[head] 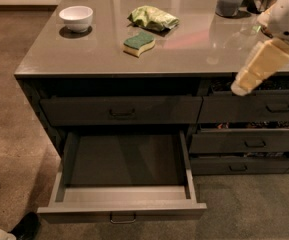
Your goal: Place green jalapeno chip bag into middle drawer
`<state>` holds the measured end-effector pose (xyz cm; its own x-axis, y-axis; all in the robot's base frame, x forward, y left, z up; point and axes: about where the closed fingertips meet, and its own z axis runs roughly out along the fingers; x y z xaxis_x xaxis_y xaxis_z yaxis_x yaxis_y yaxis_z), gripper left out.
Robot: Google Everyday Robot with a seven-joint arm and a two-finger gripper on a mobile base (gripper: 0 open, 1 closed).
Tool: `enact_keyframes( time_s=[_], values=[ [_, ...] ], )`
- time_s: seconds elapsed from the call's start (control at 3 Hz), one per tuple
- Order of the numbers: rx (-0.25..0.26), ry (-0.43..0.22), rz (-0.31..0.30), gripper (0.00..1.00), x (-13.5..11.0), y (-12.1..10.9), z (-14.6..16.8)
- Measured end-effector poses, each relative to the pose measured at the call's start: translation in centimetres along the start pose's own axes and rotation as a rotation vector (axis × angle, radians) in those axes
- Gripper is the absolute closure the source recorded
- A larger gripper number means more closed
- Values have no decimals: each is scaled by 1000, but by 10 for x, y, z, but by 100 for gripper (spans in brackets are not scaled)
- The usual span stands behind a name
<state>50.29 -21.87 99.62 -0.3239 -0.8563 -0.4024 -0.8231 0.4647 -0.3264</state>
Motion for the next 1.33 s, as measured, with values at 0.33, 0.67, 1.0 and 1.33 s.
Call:
enact_keyframes(
  time_s=[0.33,0.67,1.0,1.33],
  values=[
    [95,-90,110,0,-11,-50,10],
    [186,-190,251,0,-16,-92,22],
    [260,-265,394,0,-28,-129,31],
    [272,-329,471,0,-63,-171,47]
  ],
)
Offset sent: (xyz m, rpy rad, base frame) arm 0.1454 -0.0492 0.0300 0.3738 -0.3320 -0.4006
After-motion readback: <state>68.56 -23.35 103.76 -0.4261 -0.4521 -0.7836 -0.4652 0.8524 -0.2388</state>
